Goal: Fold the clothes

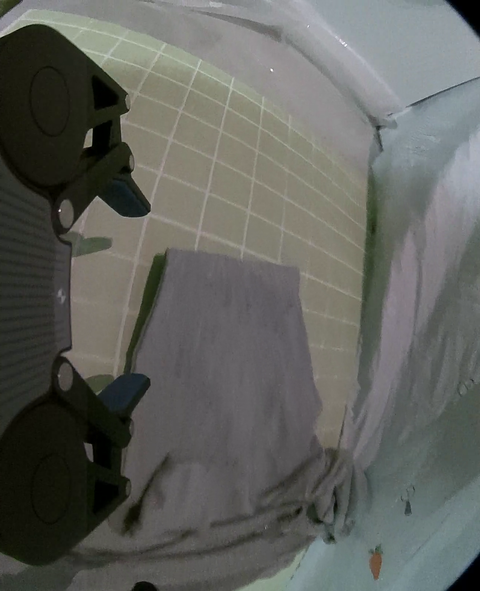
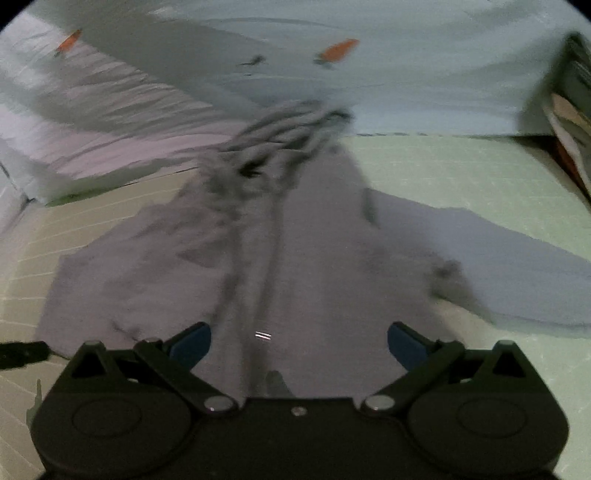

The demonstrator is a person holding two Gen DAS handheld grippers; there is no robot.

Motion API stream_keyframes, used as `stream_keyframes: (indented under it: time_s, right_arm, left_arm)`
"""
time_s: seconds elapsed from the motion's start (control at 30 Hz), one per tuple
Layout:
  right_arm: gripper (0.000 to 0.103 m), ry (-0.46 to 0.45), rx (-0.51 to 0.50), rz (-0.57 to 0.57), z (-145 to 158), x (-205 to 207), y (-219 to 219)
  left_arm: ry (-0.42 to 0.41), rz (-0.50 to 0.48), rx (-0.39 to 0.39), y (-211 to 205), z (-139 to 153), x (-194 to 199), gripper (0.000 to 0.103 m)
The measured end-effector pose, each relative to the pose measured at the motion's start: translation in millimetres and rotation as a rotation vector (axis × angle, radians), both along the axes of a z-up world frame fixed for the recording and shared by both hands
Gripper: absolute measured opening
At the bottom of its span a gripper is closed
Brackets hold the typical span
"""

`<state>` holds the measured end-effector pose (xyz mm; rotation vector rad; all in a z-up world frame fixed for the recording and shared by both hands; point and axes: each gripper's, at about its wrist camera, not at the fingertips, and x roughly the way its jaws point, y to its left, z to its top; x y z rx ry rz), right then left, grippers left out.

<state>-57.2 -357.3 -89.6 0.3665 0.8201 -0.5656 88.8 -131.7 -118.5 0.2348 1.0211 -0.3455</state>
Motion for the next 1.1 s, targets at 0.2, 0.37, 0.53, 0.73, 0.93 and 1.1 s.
stream_keyframes:
  time_s: [0.2, 0.37, 0.53, 0.73, 0.93, 1.1]
  right_arm:
    - [0.098, 0.035, -0.047, 0.085, -4, 40, 33]
    - [0.087, 0.068, -0.065, 0.14, -13, 63, 52]
    - [0.017, 0.102, -0.082, 0.194, -22, 86, 71]
    - [0.0, -0.025, -0.136, 0.203, 10, 61, 57]
    - [0.0, -0.178, -0.335, 0.12, 73, 13, 6]
    - [0.034, -0.178, -0.269, 0.063, 71, -6, -30]
  left_arm:
    - [0.04, -0.022, -0.012, 8, -16, 20, 0.092]
    - [0.057, -0.024, -0.021, 10, -25, 24, 0.092]
    - [0.074, -0.027, -0.03, 12, -34, 28, 0.096]
    - [0.039, -0.004, -0.043, 15, -22, 15, 0.096]
    - [-0.005, 0.014, -0.052, 1, -3, -9, 0.096]
    - [-0.03, 0.006, -0.04, -12, 3, -27, 0.096]
